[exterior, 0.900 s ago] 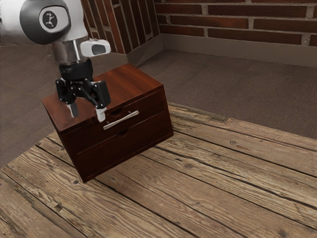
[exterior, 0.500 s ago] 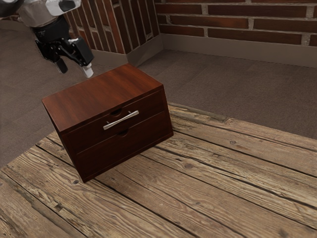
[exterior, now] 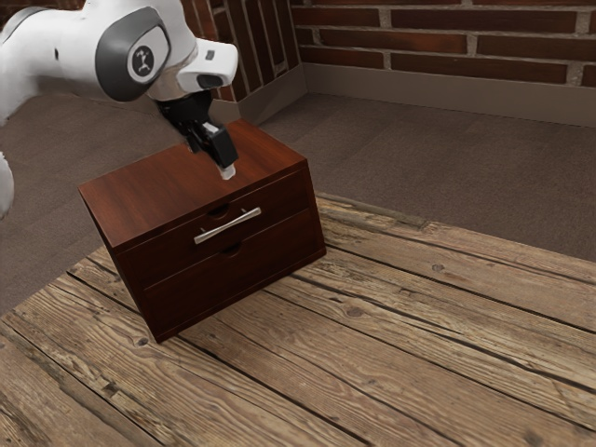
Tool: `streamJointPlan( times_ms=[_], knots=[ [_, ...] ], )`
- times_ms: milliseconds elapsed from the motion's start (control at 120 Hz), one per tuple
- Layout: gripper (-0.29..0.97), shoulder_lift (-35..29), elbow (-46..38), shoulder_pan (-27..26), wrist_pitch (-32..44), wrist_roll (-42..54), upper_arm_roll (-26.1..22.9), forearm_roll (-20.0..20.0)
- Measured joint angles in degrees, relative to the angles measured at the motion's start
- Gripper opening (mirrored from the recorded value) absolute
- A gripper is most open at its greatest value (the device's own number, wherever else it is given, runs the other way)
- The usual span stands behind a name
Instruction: Pull the drawer handle with one arm to open the drawer
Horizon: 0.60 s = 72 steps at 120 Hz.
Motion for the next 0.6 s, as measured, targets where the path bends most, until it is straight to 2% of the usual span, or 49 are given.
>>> streamJointPlan(
  times_ms=[133,300,317,375,458,517,600],
  knots=[
    [0.67,4.0,0.45,0.03,3.4,4.16,1.45,-0.08],
    [0.67,2.89,0.42,0.61,5.61,8.46,1.15,0.31],
    [0.67,2.62,0.39,2.73,5.72,8.83,-0.91,0.34],
    [0.67,1.66,0.35,13.55,6.03,10.02,-12.8,1.68],
    [0.67,1.05,0.35,23.0,6.38,11.46,-23.66,3.91],
    [0.67,0.96,0.32,25.75,6.56,12.33,-27.24,5.24],
    [0.67,1.03,0.06,26.69,6.73,13.4,-28.56,6.79]
  ],
)
